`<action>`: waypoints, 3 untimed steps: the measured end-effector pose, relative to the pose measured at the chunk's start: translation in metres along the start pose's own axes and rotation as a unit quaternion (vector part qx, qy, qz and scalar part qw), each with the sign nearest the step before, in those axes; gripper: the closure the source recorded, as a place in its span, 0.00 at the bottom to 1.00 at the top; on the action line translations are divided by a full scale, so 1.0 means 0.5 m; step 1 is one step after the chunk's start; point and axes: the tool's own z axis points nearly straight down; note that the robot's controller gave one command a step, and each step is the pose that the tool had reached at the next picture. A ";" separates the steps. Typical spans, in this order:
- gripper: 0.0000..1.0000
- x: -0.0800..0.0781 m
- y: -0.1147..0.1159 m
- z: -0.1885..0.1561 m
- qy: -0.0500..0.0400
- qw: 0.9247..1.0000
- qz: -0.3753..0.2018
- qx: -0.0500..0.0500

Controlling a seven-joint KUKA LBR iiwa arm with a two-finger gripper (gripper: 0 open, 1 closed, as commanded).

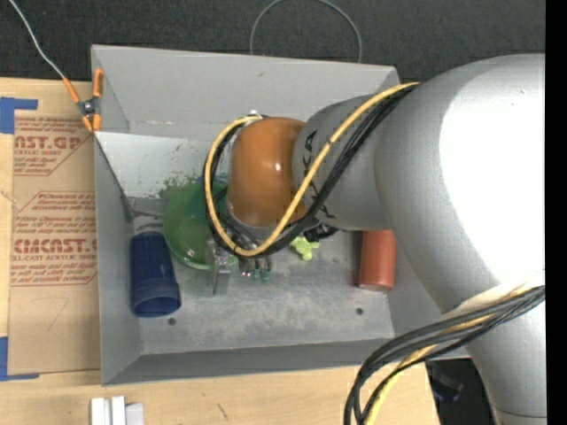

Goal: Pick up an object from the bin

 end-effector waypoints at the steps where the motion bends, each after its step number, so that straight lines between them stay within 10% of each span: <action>1: 1.00 0.000 0.000 0.000 0.000 1.000 0.000 0.000; 3: 1.00 -0.007 -0.050 -0.375 0.001 1.000 0.007 0.000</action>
Offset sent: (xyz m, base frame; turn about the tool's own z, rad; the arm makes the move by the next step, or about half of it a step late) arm 0.0094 -0.0195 0.1402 0.0023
